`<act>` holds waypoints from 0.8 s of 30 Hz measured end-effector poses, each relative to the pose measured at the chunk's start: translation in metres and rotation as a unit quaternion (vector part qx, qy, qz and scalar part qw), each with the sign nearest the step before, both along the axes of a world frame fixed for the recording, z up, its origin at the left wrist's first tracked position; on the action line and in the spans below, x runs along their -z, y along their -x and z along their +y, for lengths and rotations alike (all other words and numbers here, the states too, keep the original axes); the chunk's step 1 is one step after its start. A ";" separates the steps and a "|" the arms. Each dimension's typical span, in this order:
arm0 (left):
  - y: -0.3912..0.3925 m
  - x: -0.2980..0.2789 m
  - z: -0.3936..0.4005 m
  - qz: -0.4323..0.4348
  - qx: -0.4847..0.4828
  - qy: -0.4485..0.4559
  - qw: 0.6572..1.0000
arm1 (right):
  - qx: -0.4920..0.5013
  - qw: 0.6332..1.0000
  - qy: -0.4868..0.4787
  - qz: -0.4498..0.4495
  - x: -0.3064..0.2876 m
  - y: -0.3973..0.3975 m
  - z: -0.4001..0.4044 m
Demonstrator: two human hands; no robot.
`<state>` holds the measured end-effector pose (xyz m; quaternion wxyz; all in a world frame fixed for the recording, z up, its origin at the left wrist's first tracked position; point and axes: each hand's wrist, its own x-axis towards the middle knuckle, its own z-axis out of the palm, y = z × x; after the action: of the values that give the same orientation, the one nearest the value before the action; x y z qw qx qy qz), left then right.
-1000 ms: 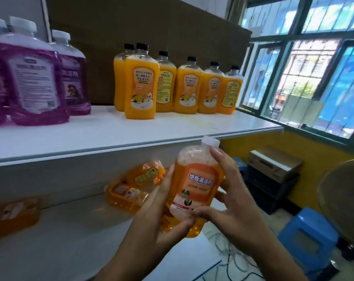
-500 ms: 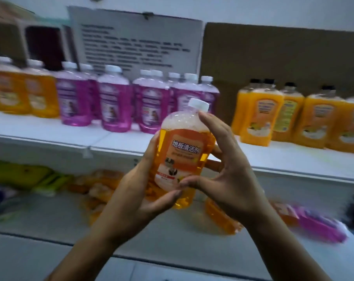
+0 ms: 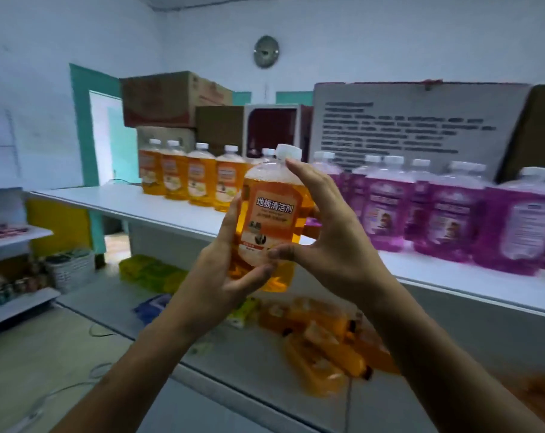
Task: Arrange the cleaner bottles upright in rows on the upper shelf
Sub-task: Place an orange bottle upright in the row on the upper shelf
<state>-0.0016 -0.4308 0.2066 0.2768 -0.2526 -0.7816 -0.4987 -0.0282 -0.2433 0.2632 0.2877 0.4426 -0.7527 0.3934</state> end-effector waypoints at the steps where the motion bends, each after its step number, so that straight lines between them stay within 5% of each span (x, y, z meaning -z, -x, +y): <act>1: 0.001 0.001 -0.019 -0.004 -0.004 0.001 1.000 | -0.004 1.000 0.002 -0.001 0.002 0.003 -0.019; 13: 0.022 -0.005 -0.190 -0.030 -0.075 0.040 0.996 | -0.019 1.000 -0.005 -0.003 0.003 0.045 -0.186; 24: 0.135 -0.023 -0.312 -0.049 -0.107 0.104 0.988 | 0.043 0.999 -0.013 0.019 -0.009 0.146 -0.318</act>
<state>-0.1364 -0.7424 0.2297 0.2616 -0.1702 -0.8645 -0.3940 -0.1739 -0.5608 0.2720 0.3129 0.4203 -0.7706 0.3627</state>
